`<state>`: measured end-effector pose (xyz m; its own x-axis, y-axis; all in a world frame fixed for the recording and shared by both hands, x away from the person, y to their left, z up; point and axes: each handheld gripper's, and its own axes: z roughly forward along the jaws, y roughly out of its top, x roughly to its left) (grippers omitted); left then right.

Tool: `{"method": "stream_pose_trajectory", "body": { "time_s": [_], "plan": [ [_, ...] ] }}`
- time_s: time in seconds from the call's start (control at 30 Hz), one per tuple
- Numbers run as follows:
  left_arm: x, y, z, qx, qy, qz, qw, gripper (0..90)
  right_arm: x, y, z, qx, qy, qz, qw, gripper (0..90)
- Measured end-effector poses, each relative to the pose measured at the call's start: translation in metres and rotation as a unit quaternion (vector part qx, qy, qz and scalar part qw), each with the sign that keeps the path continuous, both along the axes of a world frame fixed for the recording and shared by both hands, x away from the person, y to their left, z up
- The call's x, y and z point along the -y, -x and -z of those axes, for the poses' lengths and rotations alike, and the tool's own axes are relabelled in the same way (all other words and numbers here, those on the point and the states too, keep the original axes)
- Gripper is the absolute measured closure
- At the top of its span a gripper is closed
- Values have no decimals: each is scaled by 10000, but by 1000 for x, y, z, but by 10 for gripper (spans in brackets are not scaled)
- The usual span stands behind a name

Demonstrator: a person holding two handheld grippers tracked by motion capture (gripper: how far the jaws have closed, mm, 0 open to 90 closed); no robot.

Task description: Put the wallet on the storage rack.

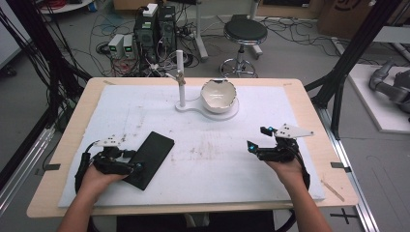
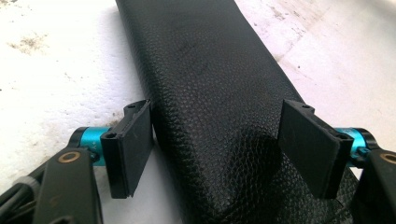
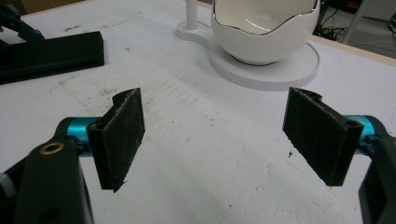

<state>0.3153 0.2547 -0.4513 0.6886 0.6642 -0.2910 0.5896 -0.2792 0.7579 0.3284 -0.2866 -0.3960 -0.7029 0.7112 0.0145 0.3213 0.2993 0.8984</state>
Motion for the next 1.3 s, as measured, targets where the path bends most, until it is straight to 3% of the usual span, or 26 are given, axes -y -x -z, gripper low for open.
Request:
{"method": "stream_pose_trajectory", "body": {
  "time_s": [0.1,0.2,0.3,0.47,0.57,0.83,1.03,1.13,1.3],
  "plan": [
    [-2,1,0,-91,80,-155,9998,352,0,1,0,-13,-3,5,10000,214],
    [-3,1,-1,-86,83,-120,9999,408,-1,1,0,-10,7,7,10000,214],
    [-4,1,-1,-25,137,-94,9999,456,-1,0,0,21,16,-3,10000,214],
    [-4,1,-5,72,88,-109,9999,617,-3,1,-1,25,-3,-26,10000,214],
    [-5,2,-1,272,170,5,9995,614,-3,2,-1,18,9,-14,10000,214],
    [-4,1,-2,341,154,47,9993,620,-3,1,-1,44,21,-11,10000,214],
    [-4,-2,-3,212,313,-51,9993,727,-4,2,-1,40,9,-24,10000,215],
    [-5,0,-12,241,584,4,9980,791,-4,1,-1,29,-1,-58,10000,215],
    [3,5,-27,511,602,286,9965,814,-4,2,-1,32,-12,-60,10000,215]
  ]
}}
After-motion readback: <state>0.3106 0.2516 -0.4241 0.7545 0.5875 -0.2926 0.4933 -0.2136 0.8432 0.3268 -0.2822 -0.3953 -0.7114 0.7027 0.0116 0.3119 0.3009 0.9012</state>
